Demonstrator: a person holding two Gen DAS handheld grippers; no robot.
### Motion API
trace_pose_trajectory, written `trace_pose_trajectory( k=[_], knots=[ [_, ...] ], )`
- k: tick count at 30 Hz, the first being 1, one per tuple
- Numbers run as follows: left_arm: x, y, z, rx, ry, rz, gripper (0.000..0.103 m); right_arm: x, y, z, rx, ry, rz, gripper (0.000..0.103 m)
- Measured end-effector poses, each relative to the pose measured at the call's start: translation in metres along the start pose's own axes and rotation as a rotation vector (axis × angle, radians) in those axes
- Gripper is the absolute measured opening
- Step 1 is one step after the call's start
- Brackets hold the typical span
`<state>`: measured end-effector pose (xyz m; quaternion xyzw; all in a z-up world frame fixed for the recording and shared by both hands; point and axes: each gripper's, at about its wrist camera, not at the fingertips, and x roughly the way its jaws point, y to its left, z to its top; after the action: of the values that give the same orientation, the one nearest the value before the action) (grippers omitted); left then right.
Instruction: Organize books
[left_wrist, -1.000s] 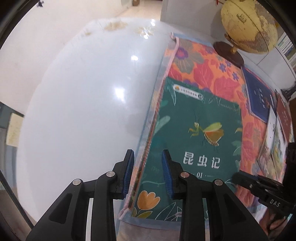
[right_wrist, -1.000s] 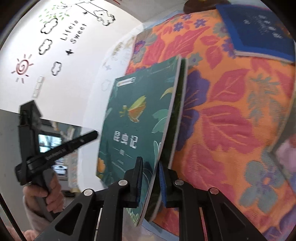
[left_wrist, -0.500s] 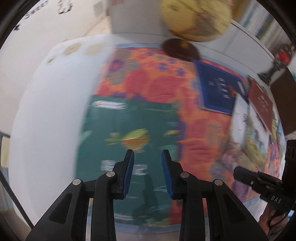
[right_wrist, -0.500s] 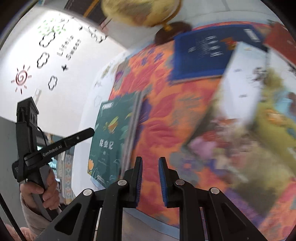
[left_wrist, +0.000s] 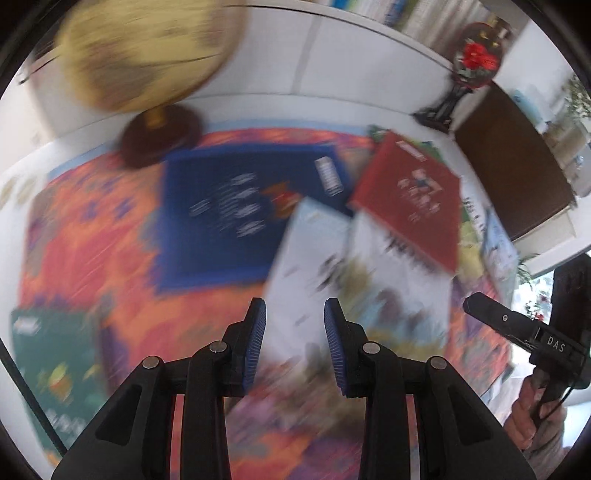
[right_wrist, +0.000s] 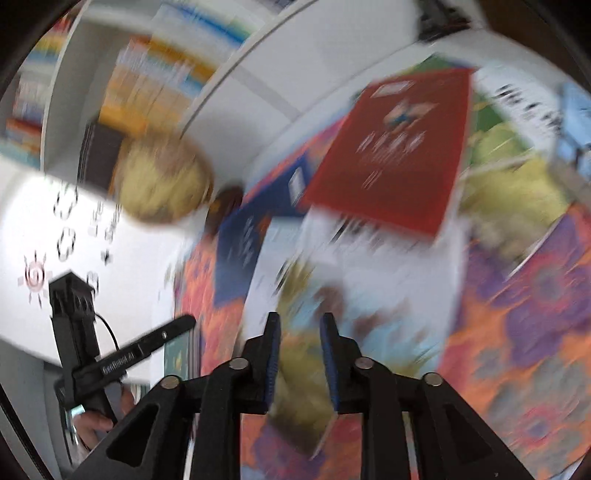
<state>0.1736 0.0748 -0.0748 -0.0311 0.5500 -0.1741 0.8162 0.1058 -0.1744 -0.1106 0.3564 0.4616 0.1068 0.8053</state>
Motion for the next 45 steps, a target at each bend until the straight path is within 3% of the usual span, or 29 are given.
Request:
trace_pose_trajectory(
  k=[6, 14, 18, 24, 26, 32, 38, 43, 45],
  knots=[
    [0.050, -0.046, 0.054, 0.034, -0.017, -0.053, 0.030, -0.010, -0.043, 0.045, 0.073, -0.050, -0.036, 0.039],
    [0.106, -0.083, 0.106, 0.064, -0.005, -0.080, 0.030, 0.007, -0.075, 0.080, 0.058, -0.004, -0.061, 0.039],
    [0.129, -0.086, 0.123, 0.056, 0.011, -0.048, 0.030, 0.017, -0.083, 0.086, 0.047, 0.007, -0.034, 0.039],
    [0.145, -0.089, 0.126, 0.043, 0.035, -0.084, 0.031, 0.020, -0.087, 0.090, 0.038, 0.001, 0.003, 0.039],
    [0.147, -0.090, 0.124, 0.041, 0.068, -0.133, 0.032, 0.021, -0.087, 0.089, 0.038, 0.008, 0.005, 0.041],
    [0.125, -0.103, 0.098, 0.116, 0.073, -0.090, 0.032, 0.017, -0.083, 0.085, 0.002, 0.040, -0.045, 0.041],
    [0.096, -0.105, 0.033, 0.087, 0.161, -0.157, 0.032, -0.005, -0.094, 0.054, 0.007, 0.153, -0.027, 0.041],
    [0.083, -0.107, -0.034, 0.032, 0.287, -0.277, 0.031, -0.026, -0.115, 0.018, 0.017, 0.275, -0.024, 0.040],
    [0.082, -0.100, -0.043, -0.002, 0.277, -0.326, 0.031, -0.030, -0.128, 0.010, 0.046, 0.283, 0.020, 0.040]
  ],
)
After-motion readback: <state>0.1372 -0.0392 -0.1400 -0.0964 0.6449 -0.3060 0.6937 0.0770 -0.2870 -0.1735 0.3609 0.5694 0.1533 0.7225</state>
